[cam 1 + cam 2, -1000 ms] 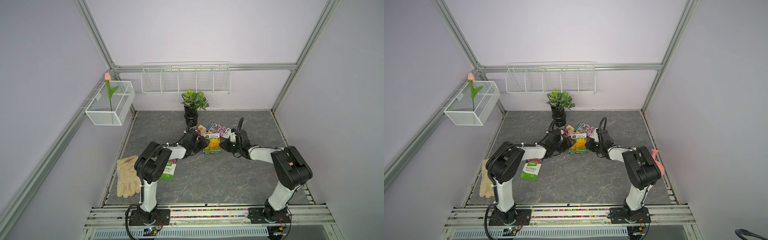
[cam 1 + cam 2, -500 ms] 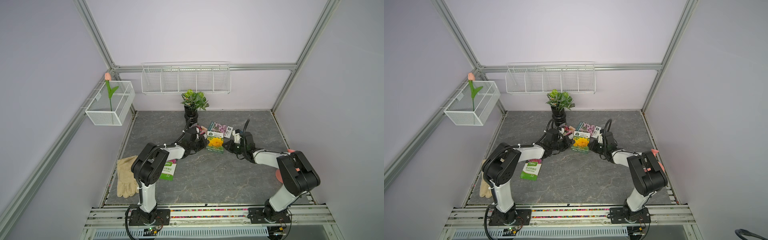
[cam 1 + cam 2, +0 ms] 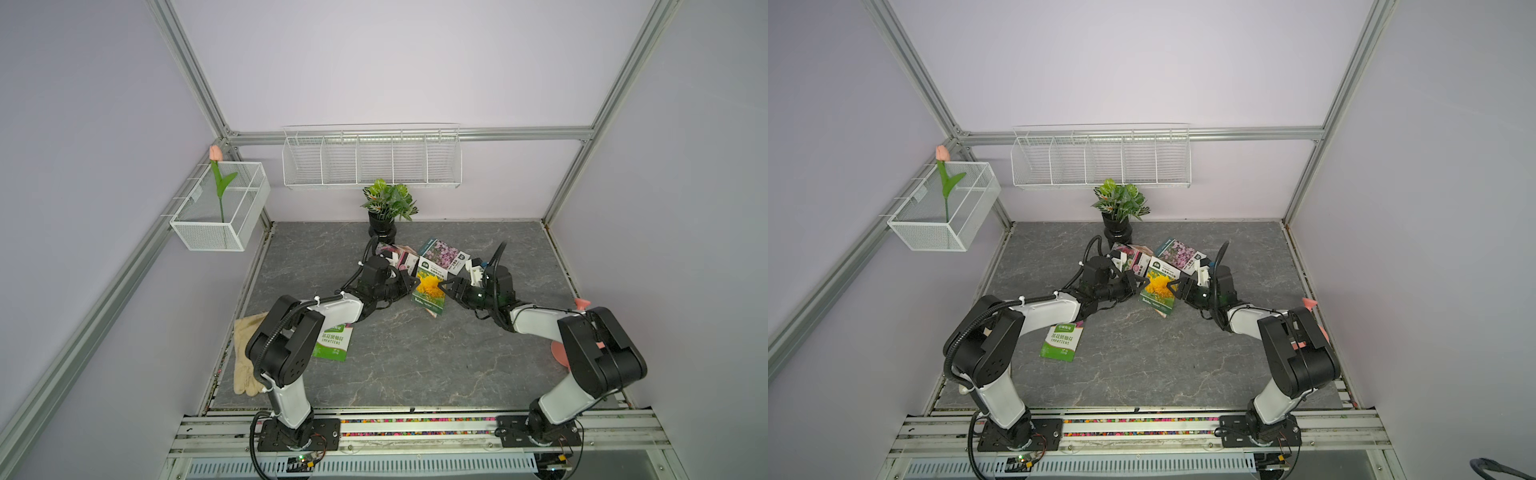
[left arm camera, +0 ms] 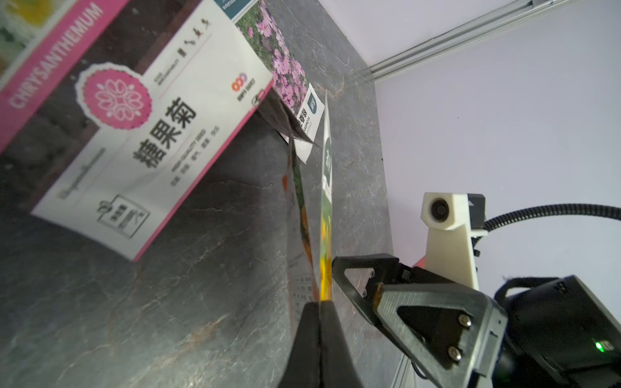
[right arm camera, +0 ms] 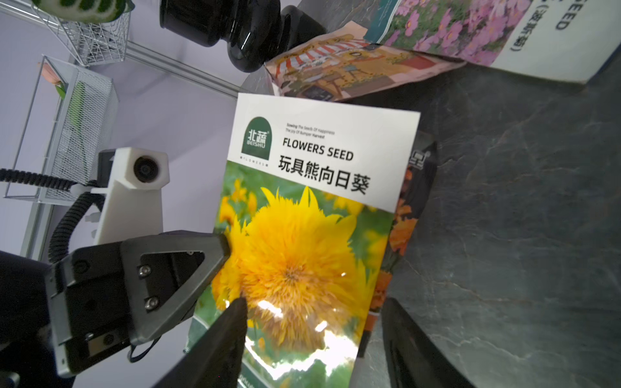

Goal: Arrange the seed packets in a row
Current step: Pick up the seed packet from the center of the board.

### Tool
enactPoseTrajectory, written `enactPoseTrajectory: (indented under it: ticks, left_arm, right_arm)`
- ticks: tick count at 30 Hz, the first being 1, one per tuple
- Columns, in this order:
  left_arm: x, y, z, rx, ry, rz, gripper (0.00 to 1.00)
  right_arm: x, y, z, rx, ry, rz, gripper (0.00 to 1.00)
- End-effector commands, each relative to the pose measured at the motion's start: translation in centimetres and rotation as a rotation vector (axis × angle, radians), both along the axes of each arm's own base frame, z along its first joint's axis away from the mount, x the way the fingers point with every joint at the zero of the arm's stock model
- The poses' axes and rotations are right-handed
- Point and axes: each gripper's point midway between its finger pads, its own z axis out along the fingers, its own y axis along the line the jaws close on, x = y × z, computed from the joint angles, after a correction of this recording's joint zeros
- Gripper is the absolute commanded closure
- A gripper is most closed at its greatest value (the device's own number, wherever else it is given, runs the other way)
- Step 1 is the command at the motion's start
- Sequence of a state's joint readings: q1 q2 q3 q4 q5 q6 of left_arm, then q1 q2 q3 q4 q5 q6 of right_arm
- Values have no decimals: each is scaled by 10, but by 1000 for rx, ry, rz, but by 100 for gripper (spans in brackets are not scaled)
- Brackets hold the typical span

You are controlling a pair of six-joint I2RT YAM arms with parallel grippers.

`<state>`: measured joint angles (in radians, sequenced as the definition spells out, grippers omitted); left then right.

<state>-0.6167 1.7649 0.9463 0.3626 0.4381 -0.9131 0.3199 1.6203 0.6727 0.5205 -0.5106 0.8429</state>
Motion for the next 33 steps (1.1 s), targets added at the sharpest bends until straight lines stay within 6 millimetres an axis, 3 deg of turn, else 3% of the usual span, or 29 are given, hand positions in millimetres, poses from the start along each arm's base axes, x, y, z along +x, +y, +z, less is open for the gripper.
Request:
enactPoseTrajectory:
  ticks: [1, 9, 19, 25, 33]
  left_arm:
    - [-9, 1, 14, -14, -57, -32, 100]
    - [-16, -1, 32, -85, -114, -55, 100]
    - [-19, -8, 32, -112, -110, -80, 100]
    - [-19, -16, 23, -101, -90, -99, 100]
    - [-14, -16, 5, -29, -71, -91, 98]
  right_arm:
    - [-1, -4, 18, 42, -44, -12, 30]
    - [-3, -6, 20, 121, -42, -34, 27]
    - [4, 6, 29, 310, -52, -16, 31]
    - [7, 9, 34, 381, -74, -7, 48]
    - [3, 5, 38, 338, -96, -5, 91]
